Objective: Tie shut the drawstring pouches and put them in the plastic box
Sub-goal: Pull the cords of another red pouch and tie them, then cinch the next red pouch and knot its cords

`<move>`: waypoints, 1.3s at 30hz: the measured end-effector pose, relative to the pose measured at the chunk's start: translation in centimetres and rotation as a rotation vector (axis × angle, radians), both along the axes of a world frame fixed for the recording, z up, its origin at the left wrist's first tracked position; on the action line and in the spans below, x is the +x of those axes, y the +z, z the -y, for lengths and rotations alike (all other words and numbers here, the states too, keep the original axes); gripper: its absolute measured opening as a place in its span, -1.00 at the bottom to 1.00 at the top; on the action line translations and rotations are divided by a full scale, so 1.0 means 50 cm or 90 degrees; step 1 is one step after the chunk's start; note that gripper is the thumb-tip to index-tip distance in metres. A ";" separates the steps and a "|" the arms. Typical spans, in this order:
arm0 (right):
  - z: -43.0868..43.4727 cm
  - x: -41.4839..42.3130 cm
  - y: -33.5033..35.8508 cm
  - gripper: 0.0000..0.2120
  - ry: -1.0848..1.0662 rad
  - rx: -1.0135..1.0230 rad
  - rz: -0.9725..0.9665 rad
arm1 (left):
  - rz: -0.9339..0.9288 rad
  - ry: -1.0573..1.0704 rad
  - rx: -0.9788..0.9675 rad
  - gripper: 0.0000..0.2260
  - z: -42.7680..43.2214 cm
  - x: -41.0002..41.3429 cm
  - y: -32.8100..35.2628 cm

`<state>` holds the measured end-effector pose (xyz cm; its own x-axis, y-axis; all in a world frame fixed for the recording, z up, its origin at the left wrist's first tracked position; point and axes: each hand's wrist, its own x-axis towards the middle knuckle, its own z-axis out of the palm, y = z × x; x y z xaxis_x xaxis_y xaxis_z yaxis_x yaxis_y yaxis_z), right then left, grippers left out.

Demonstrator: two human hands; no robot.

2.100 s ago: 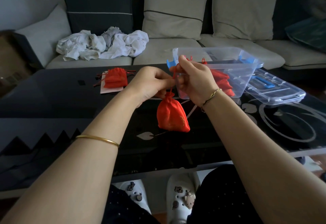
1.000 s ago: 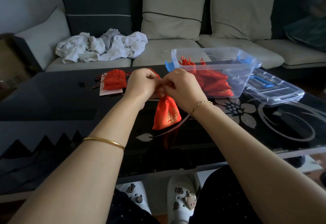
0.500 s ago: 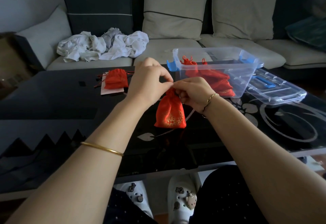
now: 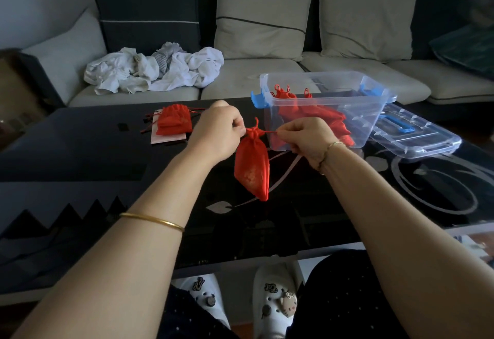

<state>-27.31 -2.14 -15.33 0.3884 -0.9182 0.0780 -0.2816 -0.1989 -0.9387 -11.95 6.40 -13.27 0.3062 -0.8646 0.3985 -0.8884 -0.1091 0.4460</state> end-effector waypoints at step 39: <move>0.348 0.015 0.164 -0.77 0.044 -0.100 -0.869 | -0.417 0.067 -0.049 -0.84 0.290 0.035 0.034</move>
